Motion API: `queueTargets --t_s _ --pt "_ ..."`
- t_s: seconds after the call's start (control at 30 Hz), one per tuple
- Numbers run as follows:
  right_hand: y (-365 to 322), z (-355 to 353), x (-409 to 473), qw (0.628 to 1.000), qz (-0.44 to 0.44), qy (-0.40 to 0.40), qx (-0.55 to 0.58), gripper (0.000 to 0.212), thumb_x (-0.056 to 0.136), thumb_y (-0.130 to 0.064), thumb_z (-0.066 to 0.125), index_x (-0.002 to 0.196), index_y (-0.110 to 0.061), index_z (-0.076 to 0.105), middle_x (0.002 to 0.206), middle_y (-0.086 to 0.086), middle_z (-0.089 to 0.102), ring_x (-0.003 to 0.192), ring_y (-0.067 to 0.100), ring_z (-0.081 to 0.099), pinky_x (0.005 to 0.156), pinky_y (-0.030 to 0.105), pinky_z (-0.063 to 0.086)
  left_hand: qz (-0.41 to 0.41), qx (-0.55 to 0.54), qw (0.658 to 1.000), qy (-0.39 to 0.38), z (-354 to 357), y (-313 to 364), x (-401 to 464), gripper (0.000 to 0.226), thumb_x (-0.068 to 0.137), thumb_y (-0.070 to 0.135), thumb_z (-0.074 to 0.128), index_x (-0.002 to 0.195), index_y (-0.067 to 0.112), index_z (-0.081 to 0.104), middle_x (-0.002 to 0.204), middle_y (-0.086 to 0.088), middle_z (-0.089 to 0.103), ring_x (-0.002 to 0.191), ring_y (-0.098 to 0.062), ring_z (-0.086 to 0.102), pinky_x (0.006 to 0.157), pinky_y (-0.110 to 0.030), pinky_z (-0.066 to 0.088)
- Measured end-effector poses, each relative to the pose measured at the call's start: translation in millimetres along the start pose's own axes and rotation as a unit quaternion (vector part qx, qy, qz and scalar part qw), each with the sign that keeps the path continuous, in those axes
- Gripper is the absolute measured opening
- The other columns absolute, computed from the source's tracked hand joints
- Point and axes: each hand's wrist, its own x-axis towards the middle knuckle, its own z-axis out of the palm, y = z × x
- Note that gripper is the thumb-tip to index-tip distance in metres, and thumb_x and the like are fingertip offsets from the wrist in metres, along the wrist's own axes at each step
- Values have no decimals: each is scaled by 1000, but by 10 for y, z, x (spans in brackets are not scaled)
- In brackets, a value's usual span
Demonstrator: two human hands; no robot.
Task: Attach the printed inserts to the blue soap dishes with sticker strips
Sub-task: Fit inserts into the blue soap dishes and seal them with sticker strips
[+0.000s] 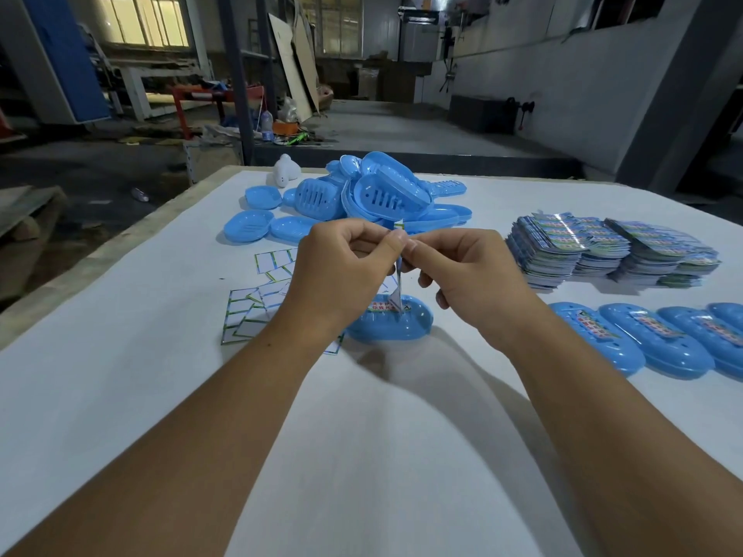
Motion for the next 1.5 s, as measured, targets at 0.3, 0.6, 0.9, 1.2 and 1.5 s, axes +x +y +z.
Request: queueTargets --t_s 0.3,0.6,0.9,1.2,1.5 --pt "28 19 26 999 -13 34 -39 20 96 -21 66 80 -16 77 73 0 73 54 3 54 46 17 42 37 58 997 21 15 -4 0 20 93 29 68 84 12 74 72 5 73 68 -11 70 72 -38 59" --pt "74 16 70 988 -43 89 -118 30 97 -22 61 69 -27 68 64 -13 68 56 3 57 55 21 47 57 115 992 17 46 -48 1 22 99 32 59 91 13 67 80 3 71 72 -12 69 69 -39 58" --pt "115 -31 121 968 -44 156 -191 20 100 -28 55 83 -26 66 80 -12 68 74 14 66 74 39 57 59 141 988 18 36 -70 14 20 99 32 59 87 17 64 74 10 67 66 -6 66 63 -31 56" --pt "182 -122 189 957 -23 192 -215 19 103 -28 48 88 -28 59 82 -21 60 73 1 59 56 14 39 22 116 993 24 -4 -84 36 20 99 31 58 88 16 65 78 4 69 71 -15 68 73 -41 57" --pt "249 -233 215 939 -16 188 -287 17 106 -26 43 93 -25 55 78 -15 55 80 17 55 68 29 36 111 292 950 27 -115 -71 54 22 102 30 53 96 12 63 78 2 62 75 -21 57 69 -42 50"
